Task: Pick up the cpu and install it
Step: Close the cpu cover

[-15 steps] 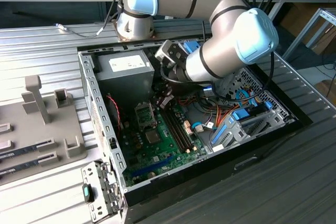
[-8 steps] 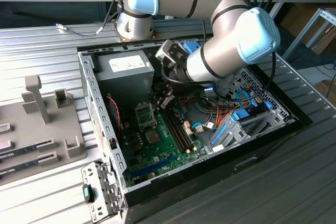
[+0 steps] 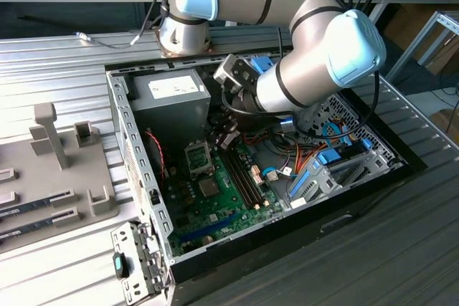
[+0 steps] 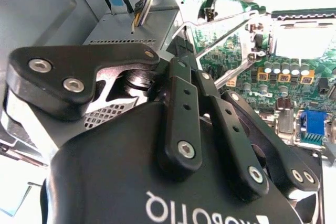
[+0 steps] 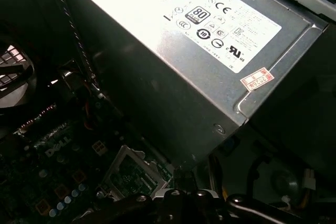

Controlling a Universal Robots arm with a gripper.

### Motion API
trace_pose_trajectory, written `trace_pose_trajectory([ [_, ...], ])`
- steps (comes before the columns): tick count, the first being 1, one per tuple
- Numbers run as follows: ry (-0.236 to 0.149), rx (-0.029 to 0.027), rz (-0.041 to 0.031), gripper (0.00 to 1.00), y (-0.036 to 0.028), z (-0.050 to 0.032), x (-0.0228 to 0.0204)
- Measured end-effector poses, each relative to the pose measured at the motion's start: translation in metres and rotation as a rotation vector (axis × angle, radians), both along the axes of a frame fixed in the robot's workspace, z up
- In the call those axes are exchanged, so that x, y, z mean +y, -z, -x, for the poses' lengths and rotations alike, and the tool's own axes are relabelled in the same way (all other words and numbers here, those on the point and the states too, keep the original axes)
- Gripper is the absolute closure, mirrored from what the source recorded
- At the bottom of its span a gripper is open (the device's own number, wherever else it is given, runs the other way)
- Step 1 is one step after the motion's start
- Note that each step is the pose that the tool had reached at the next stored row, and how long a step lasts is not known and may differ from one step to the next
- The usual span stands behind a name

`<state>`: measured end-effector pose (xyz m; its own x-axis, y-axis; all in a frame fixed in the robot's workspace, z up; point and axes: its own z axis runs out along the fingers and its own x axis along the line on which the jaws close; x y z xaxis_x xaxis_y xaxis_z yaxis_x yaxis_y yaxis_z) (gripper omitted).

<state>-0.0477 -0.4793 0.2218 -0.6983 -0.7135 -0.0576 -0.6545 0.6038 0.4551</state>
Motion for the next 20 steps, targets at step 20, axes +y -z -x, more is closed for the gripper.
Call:
trace_pose_trajectory([
  [20, -0.014, 0.0000, 0.0181, 0.89, -0.0085, -0.0002, -0.0026],
])
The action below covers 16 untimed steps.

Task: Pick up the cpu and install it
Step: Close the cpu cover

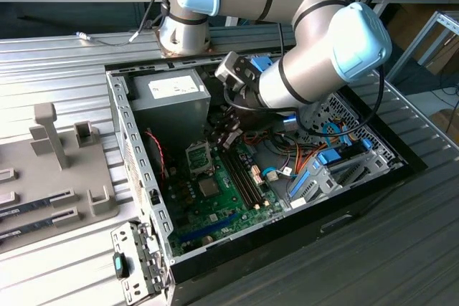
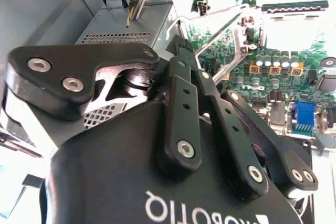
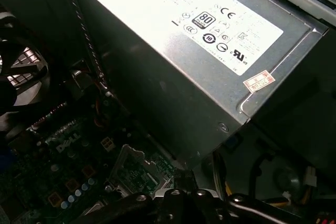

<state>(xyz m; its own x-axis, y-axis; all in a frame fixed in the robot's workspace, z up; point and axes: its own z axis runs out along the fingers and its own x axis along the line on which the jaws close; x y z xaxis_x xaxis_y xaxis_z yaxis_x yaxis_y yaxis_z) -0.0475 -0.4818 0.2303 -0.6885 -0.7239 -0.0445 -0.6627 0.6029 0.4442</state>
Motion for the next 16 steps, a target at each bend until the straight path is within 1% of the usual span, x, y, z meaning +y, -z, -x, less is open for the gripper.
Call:
trace_pose_trajectory([
  [1, -0.001, 0.0000, 0.0010, 0.89, -0.0001, 0.0000, -0.0002],
  [2, -0.003, 0.0001, 0.0048, 0.89, -0.0005, 0.0000, -0.0013],
  [3, -0.007, 0.0001, 0.0079, 0.89, -0.0010, 0.0000, -0.0063],
  [4, -0.010, 0.0000, 0.0082, 0.89, -0.0011, 0.0001, -0.0117],
  [5, -0.011, 0.0000, 0.0084, 0.89, -0.0013, 0.0000, -0.0131],
  [9, -0.015, 0.0000, 0.0084, 0.89, -0.0053, 0.0000, -0.0167],
  [11, -0.015, 0.0000, 0.0083, 0.89, -0.0054, 0.0000, -0.0171],
  [14, -0.016, 0.0000, 0.0083, 0.89, -0.0054, 0.0000, -0.0191],
  [16, -0.016, 0.0000, 0.0085, 0.89, -0.0054, 0.0000, -0.0212],
])
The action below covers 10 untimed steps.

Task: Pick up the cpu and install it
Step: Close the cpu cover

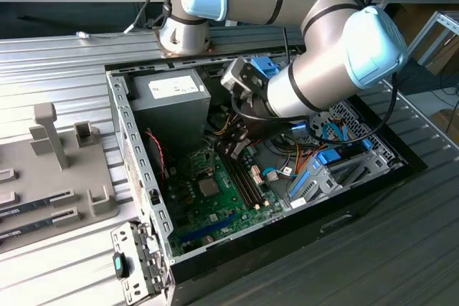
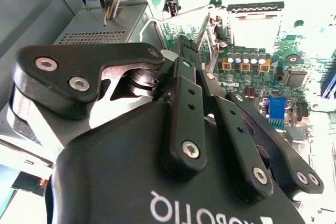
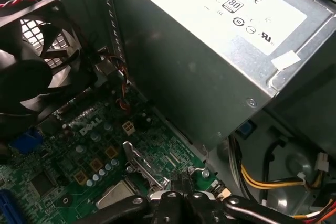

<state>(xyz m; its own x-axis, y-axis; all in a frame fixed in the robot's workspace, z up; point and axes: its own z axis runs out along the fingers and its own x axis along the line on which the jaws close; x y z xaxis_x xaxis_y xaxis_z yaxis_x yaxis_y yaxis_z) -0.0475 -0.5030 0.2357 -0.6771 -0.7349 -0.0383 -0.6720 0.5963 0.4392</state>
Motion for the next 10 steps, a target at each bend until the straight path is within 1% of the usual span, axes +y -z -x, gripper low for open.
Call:
trace_pose_trajectory([
  [10, 0.000, -0.0001, -0.0002, 0.89, 0.0001, 0.0000, -0.0077],
])
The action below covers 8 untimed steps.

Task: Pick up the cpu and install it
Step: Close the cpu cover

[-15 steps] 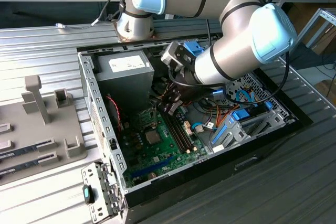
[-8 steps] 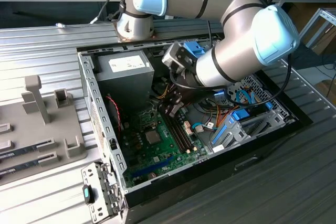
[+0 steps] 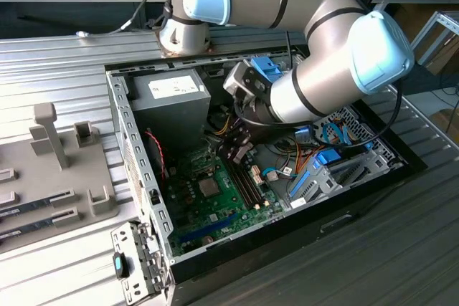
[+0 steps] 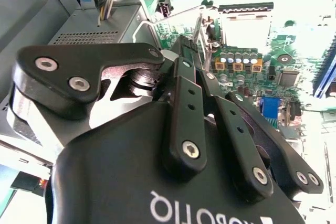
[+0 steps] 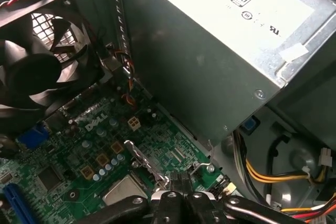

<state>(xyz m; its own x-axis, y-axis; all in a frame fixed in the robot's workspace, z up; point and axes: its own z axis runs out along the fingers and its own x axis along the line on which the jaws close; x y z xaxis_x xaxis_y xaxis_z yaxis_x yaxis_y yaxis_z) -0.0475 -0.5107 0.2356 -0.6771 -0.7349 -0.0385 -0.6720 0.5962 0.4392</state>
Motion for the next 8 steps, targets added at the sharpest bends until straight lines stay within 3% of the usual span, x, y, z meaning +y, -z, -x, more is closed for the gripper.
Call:
trace_pose_trajectory([
  [8, 0.000, 0.0000, 0.0001, 0.89, -0.0001, 0.0000, -0.0086],
])
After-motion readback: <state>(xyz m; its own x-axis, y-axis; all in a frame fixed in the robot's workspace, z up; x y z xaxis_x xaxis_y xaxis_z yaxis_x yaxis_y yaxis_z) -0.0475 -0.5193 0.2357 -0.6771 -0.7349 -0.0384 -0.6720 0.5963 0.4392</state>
